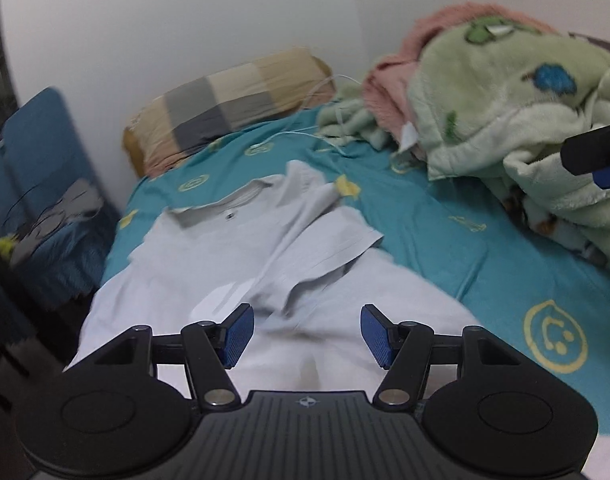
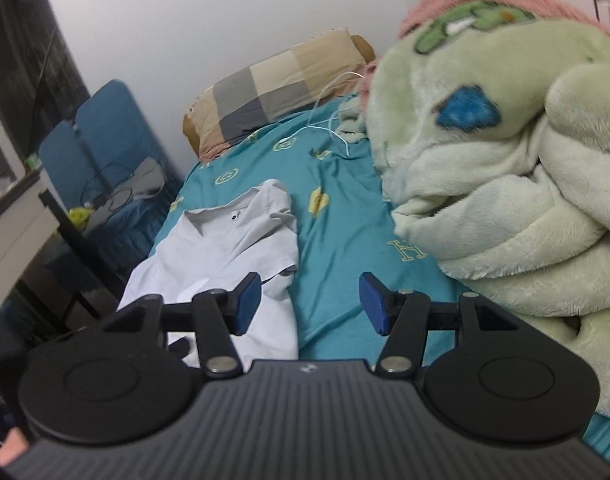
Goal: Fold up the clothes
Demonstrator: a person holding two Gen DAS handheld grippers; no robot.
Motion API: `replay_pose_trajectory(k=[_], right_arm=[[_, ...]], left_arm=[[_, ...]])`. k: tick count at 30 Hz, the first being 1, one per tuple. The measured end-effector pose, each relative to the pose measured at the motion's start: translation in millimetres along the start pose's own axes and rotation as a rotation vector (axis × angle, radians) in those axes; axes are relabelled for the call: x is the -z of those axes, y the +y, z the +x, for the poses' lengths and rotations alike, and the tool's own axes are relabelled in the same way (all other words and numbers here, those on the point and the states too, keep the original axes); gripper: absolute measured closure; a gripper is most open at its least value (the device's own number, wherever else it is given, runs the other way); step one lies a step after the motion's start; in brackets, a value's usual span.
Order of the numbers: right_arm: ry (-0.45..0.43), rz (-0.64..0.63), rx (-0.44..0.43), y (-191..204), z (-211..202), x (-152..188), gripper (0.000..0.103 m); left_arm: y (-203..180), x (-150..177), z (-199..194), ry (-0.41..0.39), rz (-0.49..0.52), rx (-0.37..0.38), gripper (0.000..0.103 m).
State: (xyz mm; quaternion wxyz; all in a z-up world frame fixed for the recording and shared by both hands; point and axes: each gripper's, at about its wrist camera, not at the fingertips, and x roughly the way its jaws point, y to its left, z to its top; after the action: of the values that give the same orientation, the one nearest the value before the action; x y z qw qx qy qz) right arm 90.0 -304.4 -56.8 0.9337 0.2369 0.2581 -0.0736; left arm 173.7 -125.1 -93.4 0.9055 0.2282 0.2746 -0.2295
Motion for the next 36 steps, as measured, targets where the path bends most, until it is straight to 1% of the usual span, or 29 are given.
replay_pose_trajectory(k=[4,6,7,9,11,12,13,14,15,16,17,20,22,25,28,30,31,34,36], right_arm=[[0.001,0.029,0.038,-18,13,-4,0.046],[0.008,0.056,0.039,-28,23,-6,0.046],[0.014,0.068,0.04,-32,28,-6,0.046],[0.029,0.08,0.041,-38,39,-6,0.046],[0.043,0.081,0.038,-41,48,-6,0.046],[0.049,0.078,0.034,-41,51,-5,0.046],[0.054,0.074,0.03,-40,54,-4,0.046],[0.057,0.07,0.027,-39,57,-3,0.046],[0.061,0.067,0.025,-39,59,-3,0.046],[0.062,0.067,0.023,-38,59,-3,0.046],[0.063,0.068,0.022,-38,59,-3,0.046],[0.057,0.07,0.017,-37,57,-3,0.046],[0.053,0.063,0.018,-35,55,-3,0.046],[0.05,0.044,0.021,-31,53,-2,0.046],[0.048,0.021,0.026,-26,51,-1,0.046],[0.048,0.013,0.029,-24,51,0,0.046],[0.049,0.013,0.03,-23,51,-1,0.046],[0.05,0.019,0.03,-23,53,-1,0.046],[0.055,0.022,0.029,-23,56,-1,0.046]], left_arm=[[-21,-26,52,-0.002,0.067,0.037,0.042],[-28,-35,77,0.016,0.079,0.057,0.044],[-32,-39,89,0.029,0.087,0.067,0.047],[-39,-41,111,0.06,0.117,0.064,0.052],[-42,-40,127,0.081,0.137,0.041,0.06],[-39,-41,133,0.088,0.125,0.04,0.064],[-36,-41,139,0.095,0.114,0.038,0.072],[-32,-42,142,0.096,0.091,0.041,0.082],[-24,-43,140,0.09,0.049,0.054,0.086],[-15,-44,135,0.083,0.0,0.075,0.096],[-4,-45,130,0.072,-0.054,0.096,0.099],[31,-51,108,0.027,-0.213,0.164,0.1],[52,-55,98,0.013,-0.291,0.206,0.1],[78,-58,89,-0.001,-0.362,0.226,0.101],[102,-59,82,-0.015,-0.427,0.211,0.103],[112,-58,79,-0.021,-0.444,0.192,0.103],[113,-58,79,-0.019,-0.427,0.186,0.102],[96,-58,81,0.006,-0.29,0.181,0.1],[78,-56,84,0.016,-0.221,0.201,0.092]])
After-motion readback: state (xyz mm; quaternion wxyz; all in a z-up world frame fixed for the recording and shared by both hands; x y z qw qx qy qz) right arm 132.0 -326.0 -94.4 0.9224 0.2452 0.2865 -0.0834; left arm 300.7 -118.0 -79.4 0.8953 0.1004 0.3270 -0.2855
